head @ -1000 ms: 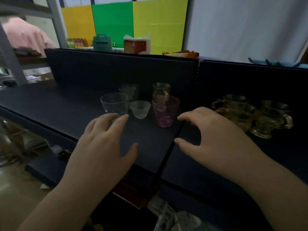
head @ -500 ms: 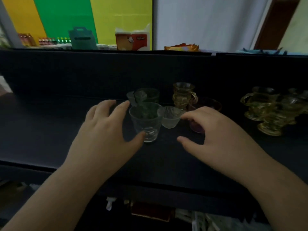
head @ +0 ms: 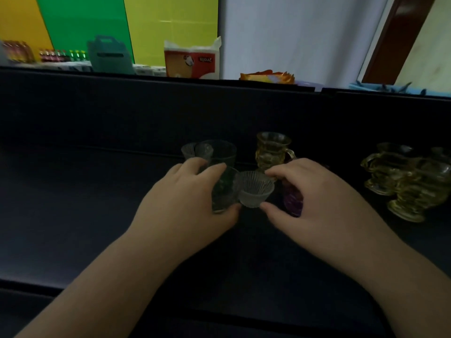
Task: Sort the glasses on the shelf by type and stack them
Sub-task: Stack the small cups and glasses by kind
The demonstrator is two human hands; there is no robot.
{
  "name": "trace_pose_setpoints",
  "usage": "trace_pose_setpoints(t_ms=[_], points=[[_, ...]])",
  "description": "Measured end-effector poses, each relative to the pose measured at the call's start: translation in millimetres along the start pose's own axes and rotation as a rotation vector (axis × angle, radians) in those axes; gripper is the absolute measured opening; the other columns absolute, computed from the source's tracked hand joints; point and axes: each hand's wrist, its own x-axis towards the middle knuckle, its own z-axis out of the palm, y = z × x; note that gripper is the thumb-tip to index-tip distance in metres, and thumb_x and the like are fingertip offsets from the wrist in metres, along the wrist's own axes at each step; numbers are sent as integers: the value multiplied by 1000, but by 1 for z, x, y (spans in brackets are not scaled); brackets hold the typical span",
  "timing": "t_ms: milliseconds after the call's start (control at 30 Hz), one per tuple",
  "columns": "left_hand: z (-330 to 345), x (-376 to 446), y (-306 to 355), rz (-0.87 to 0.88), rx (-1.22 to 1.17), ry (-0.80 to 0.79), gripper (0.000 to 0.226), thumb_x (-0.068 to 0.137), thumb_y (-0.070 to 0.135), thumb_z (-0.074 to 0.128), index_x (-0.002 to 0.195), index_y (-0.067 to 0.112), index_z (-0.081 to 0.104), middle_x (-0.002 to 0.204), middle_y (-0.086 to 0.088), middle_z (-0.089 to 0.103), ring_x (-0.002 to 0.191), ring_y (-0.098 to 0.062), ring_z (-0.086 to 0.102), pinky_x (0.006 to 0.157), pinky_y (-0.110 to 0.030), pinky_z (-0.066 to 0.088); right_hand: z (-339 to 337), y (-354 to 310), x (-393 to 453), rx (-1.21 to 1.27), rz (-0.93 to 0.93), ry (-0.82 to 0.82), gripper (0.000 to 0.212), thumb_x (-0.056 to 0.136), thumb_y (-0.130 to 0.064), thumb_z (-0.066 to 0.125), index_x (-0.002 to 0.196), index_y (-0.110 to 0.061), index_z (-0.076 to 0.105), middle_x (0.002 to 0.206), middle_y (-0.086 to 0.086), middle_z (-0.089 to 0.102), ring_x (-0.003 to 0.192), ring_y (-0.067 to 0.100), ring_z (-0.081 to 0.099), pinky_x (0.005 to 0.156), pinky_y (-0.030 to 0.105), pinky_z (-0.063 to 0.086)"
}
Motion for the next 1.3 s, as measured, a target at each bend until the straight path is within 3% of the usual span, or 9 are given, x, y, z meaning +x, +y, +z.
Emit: trace_pose_setpoints(t_ms=[167,400,533,700,933,1067,1300], points=[[-10,-1,-31,37,-31,-31,84,70,75,48,145,41,31,137,18,37,121,-3,37,88,-19,33,2,-13,8,-11,39,47,52,80,-54,60,128,-36,56,114,-25,51,104,-5,50,85,15,42],[-29,8,-86,51,-58,-67,88,66,75,50,145,43,30,134,18,34,115,-1,35,86,-22,37,19,-53,44,-40,102,22,55,84,-55,62,135,-39,50,122,-22,48,108,-5,46,84,13,37],[-35,11,-111,66,-72,-61,86,66,75,54,144,43,33,131,18,37,109,0,36,85,-24,38,37,-63,89,-92,146,16,65,85,-57,63,142,-34,44,130,-8,46,116,10,47,90,25,42],[-39,14,-124,100,-106,-58,85,65,73,53,143,43,34,126,19,38,102,3,32,81,-23,36,61,-62,138,-149,334,-196,96,77,-74,62,154,-31,25,154,5,32,133,26,43,103,41,45],[-46,12,-139,116,-129,-46,86,67,71,55,144,40,35,128,18,39,102,2,32,81,-23,35,71,-71,139,-117,385,-136,96,69,-78,64,147,-24,44,140,1,48,118,19,53,90,31,49],[-48,10,-143,119,-155,-38,86,67,70,57,144,39,37,127,18,40,102,3,34,79,-24,36,65,-87,123,-82,354,-42,85,67,-80,62,134,-27,55,118,-6,53,99,10,55,80,28,50],[-44,6,-132,182,-208,-97,87,66,73,56,144,40,36,130,17,40,106,-1,41,84,-26,43,36,-103,62,-40,372,90,83,69,-79,62,137,-34,49,118,-16,50,102,3,50,80,23,43]])
